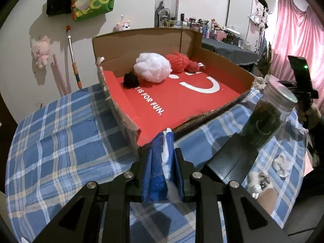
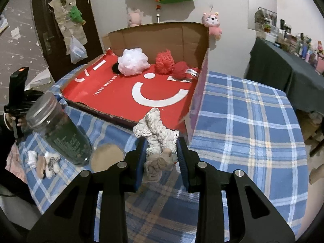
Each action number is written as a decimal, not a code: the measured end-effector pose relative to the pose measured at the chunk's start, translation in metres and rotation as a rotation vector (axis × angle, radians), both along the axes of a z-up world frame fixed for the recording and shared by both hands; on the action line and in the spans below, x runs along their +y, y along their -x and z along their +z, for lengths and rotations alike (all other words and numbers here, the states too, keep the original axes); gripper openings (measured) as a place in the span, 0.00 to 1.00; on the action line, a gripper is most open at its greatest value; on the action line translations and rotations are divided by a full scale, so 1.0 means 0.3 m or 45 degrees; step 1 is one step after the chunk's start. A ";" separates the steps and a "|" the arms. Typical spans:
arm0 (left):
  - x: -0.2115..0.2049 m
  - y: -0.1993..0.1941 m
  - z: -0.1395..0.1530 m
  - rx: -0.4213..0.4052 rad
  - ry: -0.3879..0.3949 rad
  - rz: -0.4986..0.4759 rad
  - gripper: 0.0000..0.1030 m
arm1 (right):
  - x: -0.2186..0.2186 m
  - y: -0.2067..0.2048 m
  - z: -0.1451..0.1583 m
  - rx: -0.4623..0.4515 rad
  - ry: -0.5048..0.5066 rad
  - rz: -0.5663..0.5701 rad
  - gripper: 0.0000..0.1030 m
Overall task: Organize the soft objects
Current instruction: 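Carry the lace scrunchie and blue-white cloth over into the cardboard box, then open the right tool to drop the scrunchie while the left tool releases the cloth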
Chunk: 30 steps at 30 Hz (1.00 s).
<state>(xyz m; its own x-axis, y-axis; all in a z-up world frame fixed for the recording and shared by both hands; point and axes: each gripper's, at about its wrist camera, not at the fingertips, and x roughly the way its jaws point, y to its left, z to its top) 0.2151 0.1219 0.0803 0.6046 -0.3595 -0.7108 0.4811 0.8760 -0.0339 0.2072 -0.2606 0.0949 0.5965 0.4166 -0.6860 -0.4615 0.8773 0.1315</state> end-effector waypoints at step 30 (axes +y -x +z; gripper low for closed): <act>-0.302 -0.531 -0.009 0.269 -0.262 0.246 0.23 | 0.354 -0.603 -0.030 0.305 0.336 -0.113 0.28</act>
<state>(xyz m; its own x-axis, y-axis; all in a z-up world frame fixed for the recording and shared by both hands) 0.3745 0.0313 0.0775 0.4792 -0.0890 -0.8732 0.3068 0.9491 0.0717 0.3881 -0.1543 0.0858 0.4318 0.1609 -0.8875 -0.3659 0.9306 -0.0094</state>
